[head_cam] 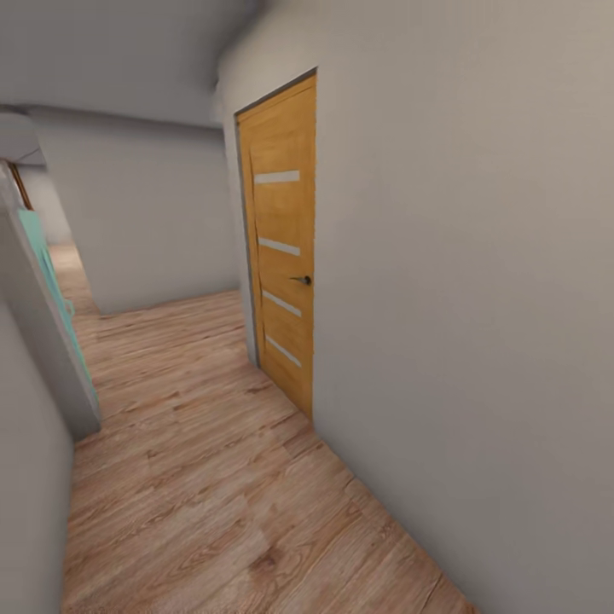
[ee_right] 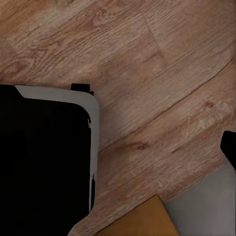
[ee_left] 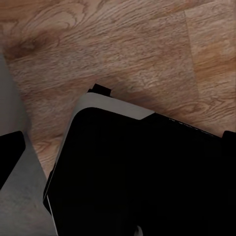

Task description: Move the two storage containers from the living room to the garage. In the garage, place one container on the floor and stack the other container on top of it (either order is fine).

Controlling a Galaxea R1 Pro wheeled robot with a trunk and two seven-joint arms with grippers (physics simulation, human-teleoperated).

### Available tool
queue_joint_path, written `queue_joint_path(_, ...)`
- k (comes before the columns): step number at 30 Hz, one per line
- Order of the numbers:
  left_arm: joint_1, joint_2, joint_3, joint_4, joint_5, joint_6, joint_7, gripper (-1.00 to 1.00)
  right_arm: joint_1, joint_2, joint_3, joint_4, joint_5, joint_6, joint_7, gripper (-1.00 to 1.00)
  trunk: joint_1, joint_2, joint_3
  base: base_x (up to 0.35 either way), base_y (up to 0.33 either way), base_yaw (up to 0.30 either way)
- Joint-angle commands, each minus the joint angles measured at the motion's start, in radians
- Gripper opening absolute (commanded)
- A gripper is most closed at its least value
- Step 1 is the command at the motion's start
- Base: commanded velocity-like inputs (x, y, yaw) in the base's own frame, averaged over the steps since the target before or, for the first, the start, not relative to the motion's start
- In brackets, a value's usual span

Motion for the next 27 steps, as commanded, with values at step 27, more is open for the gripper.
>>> queue_joint_path(27,-0.001,0.000,0.008,0.001,-0.005,-0.002,0.002,1.00,-0.001,0.001,0.009,0.003,-0.010,-0.007,0.000,1.00,0.000,-0.001,-0.001,0.181,0.000,0.268)
